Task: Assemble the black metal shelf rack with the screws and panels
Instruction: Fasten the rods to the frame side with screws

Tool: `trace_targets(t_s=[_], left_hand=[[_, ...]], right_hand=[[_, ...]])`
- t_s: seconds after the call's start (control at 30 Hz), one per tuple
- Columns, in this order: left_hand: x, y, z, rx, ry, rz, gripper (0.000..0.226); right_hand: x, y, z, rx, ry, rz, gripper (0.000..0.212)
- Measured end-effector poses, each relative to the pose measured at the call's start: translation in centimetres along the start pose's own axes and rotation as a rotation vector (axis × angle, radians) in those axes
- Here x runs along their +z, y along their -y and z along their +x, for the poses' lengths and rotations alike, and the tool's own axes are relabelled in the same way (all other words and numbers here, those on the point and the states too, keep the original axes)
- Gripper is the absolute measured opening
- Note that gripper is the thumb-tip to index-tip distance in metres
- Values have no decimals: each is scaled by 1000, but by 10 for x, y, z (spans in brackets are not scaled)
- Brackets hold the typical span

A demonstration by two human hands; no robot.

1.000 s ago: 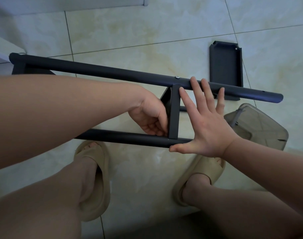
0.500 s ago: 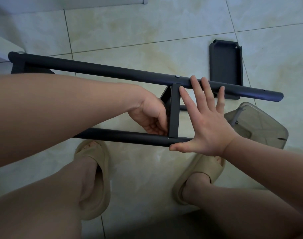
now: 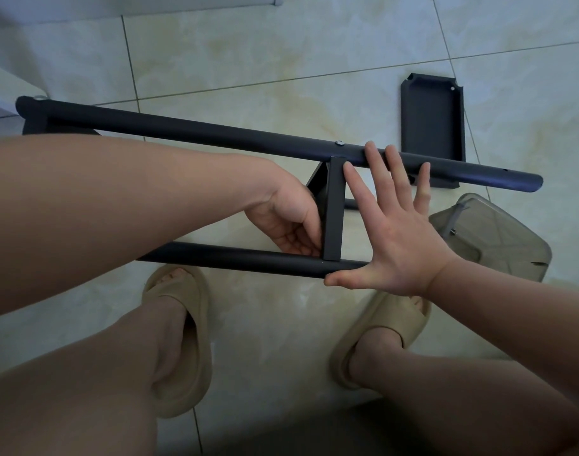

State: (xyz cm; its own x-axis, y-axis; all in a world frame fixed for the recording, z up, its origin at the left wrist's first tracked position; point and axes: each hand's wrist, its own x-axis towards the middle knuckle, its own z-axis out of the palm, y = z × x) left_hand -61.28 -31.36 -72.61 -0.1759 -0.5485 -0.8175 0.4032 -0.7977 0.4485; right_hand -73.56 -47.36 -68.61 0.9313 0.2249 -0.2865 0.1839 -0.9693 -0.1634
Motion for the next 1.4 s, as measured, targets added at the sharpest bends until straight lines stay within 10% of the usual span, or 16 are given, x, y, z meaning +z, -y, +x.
trace_targets(t_s=[0.3,1.4], left_hand=[[4,6,-3,116,25,-75,41],[-1,12,-3,37,88,-83,22]], right_hand=[[0,0,0,-2,3,-11,138],[-1,0,0,-2,5,3,138]])
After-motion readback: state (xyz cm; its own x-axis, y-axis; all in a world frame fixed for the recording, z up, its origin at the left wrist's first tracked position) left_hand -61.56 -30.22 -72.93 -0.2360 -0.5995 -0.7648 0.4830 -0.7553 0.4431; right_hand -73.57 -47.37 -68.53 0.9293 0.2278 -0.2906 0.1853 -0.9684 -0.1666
